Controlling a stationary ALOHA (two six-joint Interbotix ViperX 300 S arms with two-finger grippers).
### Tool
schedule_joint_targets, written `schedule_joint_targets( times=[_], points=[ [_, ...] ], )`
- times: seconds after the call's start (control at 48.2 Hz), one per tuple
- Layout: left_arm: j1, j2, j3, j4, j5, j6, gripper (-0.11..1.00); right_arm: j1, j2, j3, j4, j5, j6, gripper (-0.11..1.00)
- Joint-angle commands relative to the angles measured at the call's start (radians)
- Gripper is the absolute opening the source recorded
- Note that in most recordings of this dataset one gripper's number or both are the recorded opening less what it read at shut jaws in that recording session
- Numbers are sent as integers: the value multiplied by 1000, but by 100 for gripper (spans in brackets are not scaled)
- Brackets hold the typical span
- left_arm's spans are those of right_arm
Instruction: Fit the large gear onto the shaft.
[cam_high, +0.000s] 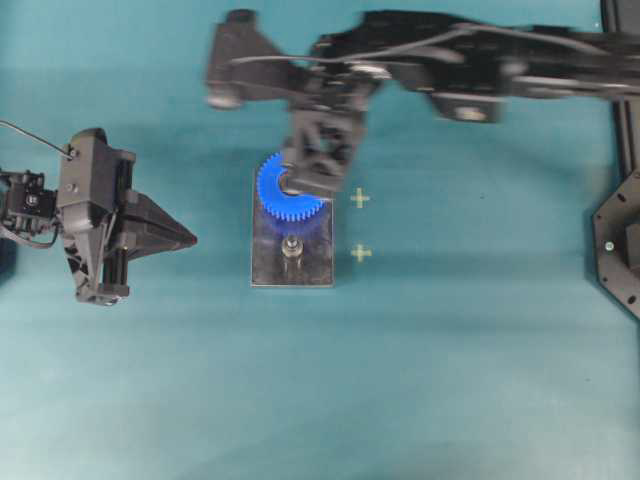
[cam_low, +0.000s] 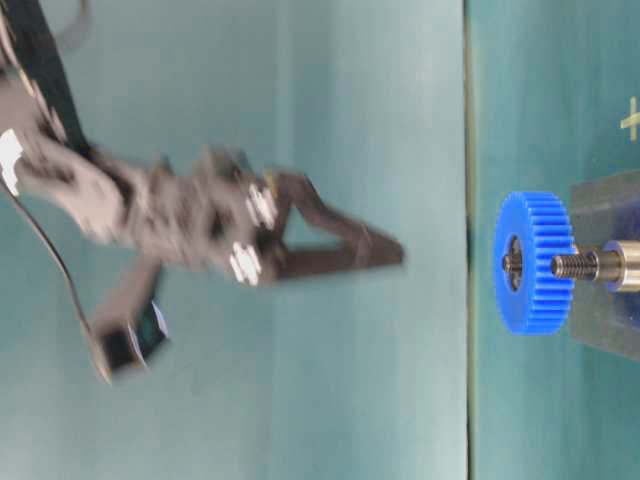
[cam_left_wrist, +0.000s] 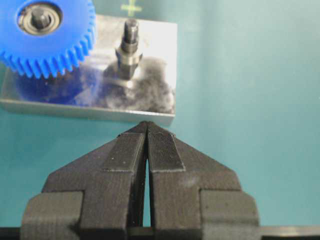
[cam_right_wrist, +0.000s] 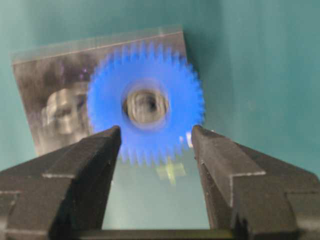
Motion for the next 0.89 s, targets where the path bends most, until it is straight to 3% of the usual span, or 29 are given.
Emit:
schedule_joint_targets(
  times=[0.0, 0.249, 0.456, 0.87],
  points=[
    [0, 6, -14, 3, -12, 11, 0, 3, -94, 71, 0, -28, -25, 61],
    [-2, 25, -23, 3, -14, 64, 0, 3, -236, 245, 0, -160, -15, 58],
    [0, 25, -26, 3, -18, 66, 0, 12, -337, 370, 11, -324, -20, 51],
    [2, 25, -26, 2, -43, 71, 0, 72, -485, 687, 20, -626, -11, 49]
  ],
)
